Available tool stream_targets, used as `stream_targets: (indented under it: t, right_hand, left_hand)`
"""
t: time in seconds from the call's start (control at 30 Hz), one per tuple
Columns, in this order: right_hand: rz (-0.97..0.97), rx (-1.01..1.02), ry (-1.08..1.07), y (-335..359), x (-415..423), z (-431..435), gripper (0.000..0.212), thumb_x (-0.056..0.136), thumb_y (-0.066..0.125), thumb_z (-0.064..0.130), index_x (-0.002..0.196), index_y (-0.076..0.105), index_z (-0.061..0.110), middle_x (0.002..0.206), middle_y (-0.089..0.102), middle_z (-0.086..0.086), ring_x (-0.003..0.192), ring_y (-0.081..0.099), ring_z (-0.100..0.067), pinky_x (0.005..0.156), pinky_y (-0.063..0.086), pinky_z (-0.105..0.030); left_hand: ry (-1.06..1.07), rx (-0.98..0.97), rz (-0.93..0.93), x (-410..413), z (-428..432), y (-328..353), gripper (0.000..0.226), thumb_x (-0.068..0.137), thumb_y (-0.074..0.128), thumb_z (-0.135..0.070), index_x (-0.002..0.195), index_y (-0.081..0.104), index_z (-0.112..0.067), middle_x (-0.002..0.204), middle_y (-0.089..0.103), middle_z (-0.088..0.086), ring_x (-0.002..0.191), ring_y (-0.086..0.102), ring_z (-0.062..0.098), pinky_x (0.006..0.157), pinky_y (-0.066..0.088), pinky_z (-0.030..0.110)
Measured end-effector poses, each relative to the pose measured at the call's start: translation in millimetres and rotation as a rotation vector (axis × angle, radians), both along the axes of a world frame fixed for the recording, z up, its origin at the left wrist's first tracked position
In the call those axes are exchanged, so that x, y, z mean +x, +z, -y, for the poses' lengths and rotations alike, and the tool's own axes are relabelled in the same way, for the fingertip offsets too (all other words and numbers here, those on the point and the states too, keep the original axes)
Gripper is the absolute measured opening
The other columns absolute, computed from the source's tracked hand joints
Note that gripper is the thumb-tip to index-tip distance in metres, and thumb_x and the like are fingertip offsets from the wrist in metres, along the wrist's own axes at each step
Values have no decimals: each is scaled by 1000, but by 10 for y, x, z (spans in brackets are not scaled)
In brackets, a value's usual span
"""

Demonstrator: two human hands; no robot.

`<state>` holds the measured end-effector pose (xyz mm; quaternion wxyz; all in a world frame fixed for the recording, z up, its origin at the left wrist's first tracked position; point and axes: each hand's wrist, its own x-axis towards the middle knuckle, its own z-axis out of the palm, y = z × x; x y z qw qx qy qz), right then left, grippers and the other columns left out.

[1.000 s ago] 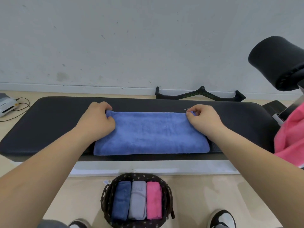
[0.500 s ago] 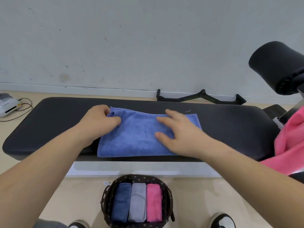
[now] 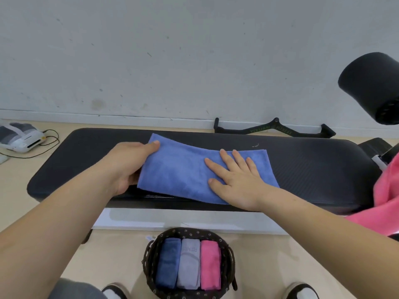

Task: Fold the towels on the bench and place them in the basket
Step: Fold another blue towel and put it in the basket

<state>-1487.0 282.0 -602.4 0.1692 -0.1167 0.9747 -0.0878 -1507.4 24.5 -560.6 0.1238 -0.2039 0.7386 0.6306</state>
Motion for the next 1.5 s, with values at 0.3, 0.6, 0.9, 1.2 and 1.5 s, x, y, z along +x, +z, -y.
stream_targets:
  t: [0.3, 0.6, 0.9, 1.2, 1.5]
  right_hand:
    - [-381, -427, -241, 201, 5, -306, 21, 91, 63, 44, 102, 75, 30, 102, 61, 8, 98, 58, -13, 91, 50, -37]
    - [-1, -858, -631, 209, 36, -935, 35, 104, 52, 30, 96, 75, 6, 68, 66, -4, 54, 53, -14, 47, 44, -24]
    - [49, -981, -592, 156, 4, -1049, 37, 98, 66, 40, 76, 67, 11, 60, 59, 0, 54, 55, -13, 48, 46, -24]
    - [-223, -459, -558, 173, -42, -945, 41, 89, 72, 45, 115, 53, 18, 101, 60, 7, 90, 64, -17, 63, 50, -33]
    - [-84, -172, -55, 129, 68, -773, 72, 102, 44, 56, 164, 19, 28, 173, 4, -1, 159, -4, -22, 128, 7, -40]
  left_hand:
    - [-46, 38, -258, 45, -585, 288, 11, 96, 63, -22, 100, 66, -12, 78, 62, 8, 69, 61, 19, 61, 48, 31]
    - [-283, 36, -239, 96, -1825, 195, 7, 98, 62, -17, 104, 62, -14, 61, 62, 9, 44, 55, 18, 45, 52, 27]
    - [-505, 20, -93, 46, -2036, -52, 43, 104, 48, -10, 147, 46, -18, 96, 75, 13, 83, 79, 31, 82, 65, 41]
    - [-554, -913, -189, -21, -1387, -39, 48, 87, 61, -65, 93, 59, -17, 75, 70, 1, 58, 68, 18, 55, 53, 29]
    - [-435, -343, -99, 37, -1355, -73, 20, 93, 70, -33, 98, 72, -14, 91, 77, 7, 78, 75, 22, 58, 63, 32]
